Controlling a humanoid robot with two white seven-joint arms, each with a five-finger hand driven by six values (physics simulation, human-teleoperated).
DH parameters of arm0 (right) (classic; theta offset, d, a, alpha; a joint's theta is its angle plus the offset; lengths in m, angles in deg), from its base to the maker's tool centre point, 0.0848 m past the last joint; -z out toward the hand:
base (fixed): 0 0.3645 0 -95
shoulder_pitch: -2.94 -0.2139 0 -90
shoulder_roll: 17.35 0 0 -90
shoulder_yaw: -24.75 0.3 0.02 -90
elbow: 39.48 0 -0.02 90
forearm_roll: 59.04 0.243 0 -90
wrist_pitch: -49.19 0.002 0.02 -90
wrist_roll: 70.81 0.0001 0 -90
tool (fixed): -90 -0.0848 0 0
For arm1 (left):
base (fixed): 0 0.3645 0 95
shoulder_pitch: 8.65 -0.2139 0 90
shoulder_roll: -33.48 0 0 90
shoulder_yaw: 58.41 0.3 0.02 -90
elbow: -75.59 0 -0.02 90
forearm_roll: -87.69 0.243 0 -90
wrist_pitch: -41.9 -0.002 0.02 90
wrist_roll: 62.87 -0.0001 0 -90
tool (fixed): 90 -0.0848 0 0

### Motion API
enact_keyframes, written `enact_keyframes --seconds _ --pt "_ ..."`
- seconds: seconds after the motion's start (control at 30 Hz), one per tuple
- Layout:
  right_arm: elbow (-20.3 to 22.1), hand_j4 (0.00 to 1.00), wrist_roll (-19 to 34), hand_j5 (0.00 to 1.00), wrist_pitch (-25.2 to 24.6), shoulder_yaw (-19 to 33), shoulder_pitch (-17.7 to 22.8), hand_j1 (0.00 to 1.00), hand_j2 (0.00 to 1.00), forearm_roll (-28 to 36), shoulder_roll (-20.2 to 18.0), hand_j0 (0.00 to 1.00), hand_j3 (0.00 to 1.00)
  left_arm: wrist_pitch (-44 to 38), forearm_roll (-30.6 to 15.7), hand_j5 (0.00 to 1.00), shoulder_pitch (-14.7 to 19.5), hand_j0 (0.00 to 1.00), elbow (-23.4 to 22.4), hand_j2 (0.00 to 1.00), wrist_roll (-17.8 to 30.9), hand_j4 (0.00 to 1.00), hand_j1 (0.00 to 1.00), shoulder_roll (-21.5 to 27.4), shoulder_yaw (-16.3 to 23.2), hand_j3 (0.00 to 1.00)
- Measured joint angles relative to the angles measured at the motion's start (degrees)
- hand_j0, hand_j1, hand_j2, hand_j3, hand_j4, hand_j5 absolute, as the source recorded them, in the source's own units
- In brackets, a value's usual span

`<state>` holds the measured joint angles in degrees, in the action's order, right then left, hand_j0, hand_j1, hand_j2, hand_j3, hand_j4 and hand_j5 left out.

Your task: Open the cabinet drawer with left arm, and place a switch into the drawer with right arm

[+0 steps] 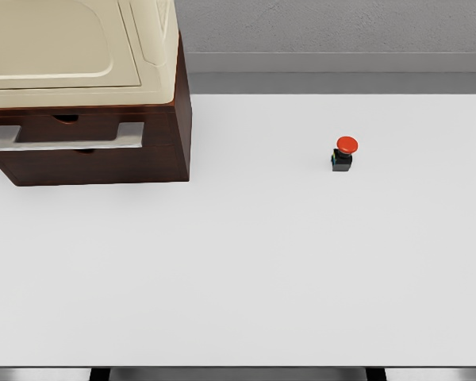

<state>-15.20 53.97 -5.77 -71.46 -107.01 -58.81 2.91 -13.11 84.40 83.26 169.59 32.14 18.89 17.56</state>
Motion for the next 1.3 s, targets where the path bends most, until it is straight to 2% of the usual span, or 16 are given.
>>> enact_keyframes --seconds 0.07,0.17,0.33,0.53,0.63,0.7,0.8,0.9,1.13,1.3 --pt "0.1 1.00 0.1 1.00 0.1 0.0 0.0 1.00 1.00 0.0 0.0 1.00 1.00 0.0 1.7 1.00 -0.2 1.00 4.5 1.00 1.1 1.00 1.00 -3.9 2.9 1.00" --pt "0.1 1.00 0.2 1.00 0.1 -0.1 0.1 1.00 1.00 0.0 0.0 1.00 1.00 0.0 7.7 1.00 0.2 1.00 7.4 1.00 2.4 1.00 1.00 -10.9 7.3 1.00" --pt "0.2 1.00 0.2 1.00 0.1 0.0 0.0 1.00 1.00 0.0 -0.1 1.00 1.00 0.1 19.9 1.00 0.6 1.00 8.8 1.00 3.0 1.00 1.00 -21.1 10.1 1.00" --pt "0.3 1.00 0.2 1.00 0.1 -0.1 0.0 1.00 1.00 0.0 -0.1 1.00 1.00 0.1 28.3 1.00 0.5 1.00 9.1 1.00 3.1 1.00 1.00 -28.4 12.7 1.00" --pt "3.0 1.00 0.2 1.00 0.1 0.0 0.1 1.00 1.00 0.0 -0.1 1.00 1.00 0.1 29.7 1.00 0.3 1.00 9.2 1.00 3.1 1.00 1.00 -29.6 13.0 1.00" --pt "8.9 1.00 0.2 1.00 0.2 0.0 3.8 1.00 1.00 -0.1 -0.1 1.00 1.00 0.1 30.0 1.00 0.2 1.00 9.2 1.00 3.1 1.00 1.00 -29.9 13.1 1.00" --pt "18.3 1.00 0.2 1.00 0.1 0.2 3.3 1.00 1.00 0.1 -0.7 1.00 1.00 0.1 30.2 1.00 -0.1 1.00 9.1 1.00 3.1 1.00 1.00 -30.1 12.9 1.00" --pt "23.8 1.00 0.2 1.00 0.1 0.4 4.0 1.00 1.00 0.1 -0.9 1.00 1.00 0.1 30.3 1.00 -0.3 1.00 9.0 1.00 3.2 1.00 1.00 -30.2 12.8 1.00" --pt "28.4 1.00 0.2 1.00 0.1 0.9 3.9 1.00 1.00 0.1 -0.7 1.00 1.00 0.1 30.2 1.00 -0.3 1.00 7.1 1.00 3.2 1.00 1.00 -30.4 12.7 1.00" --pt "33.7 1.00 0.2 1.00 0.1 5.8 3.7 1.00 1.00 0.0 1.3 1.00 1.00 0.1 30.2 1.00 -0.3 1.00 6.6 1.00 3.2 1.00 1.00 -30.4 12.6 1.00"
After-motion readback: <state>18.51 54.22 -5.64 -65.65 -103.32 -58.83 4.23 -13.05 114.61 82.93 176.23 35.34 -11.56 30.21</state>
